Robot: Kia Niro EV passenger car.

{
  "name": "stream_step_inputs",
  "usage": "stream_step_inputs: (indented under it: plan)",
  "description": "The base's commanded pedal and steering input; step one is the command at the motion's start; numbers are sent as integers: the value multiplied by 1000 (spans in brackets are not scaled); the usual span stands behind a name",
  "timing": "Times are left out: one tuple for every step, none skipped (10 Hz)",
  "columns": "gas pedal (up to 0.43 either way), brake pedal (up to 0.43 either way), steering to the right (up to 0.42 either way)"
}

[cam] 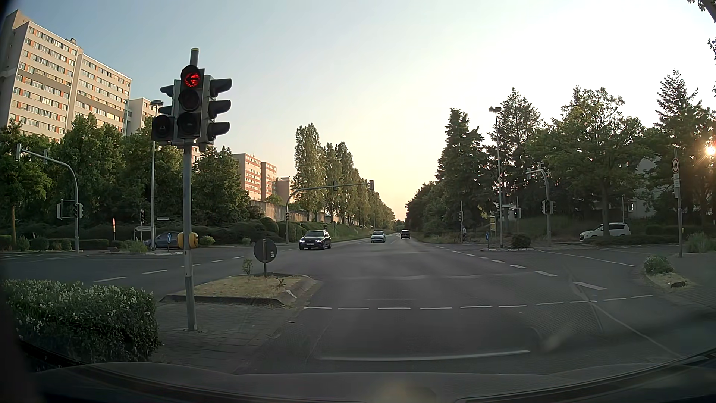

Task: Follow the waypoints while adhering to traffic rules and regulations

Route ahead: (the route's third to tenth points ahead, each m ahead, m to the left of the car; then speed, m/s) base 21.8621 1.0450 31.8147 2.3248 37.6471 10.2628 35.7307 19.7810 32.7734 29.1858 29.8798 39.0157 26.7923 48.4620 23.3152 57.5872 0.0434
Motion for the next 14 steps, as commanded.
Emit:
stream_step_inputs:
  plan:
    - [0, 256, -4]
    - [0, 256, -4]
    - [0, 262, -4]
    - [0, 256, -4]
    - [0, 256, -4]
    - [0, 256, -4]
    - [0, 256, -4]
    - [0, 256, -4]
    - [0, 256, -4]
    - [0, 256, -4]
    - [0, 256, -4]
    - [0, 256, -4]
    - [0, 256, -4]
    - [0, 256, -4]
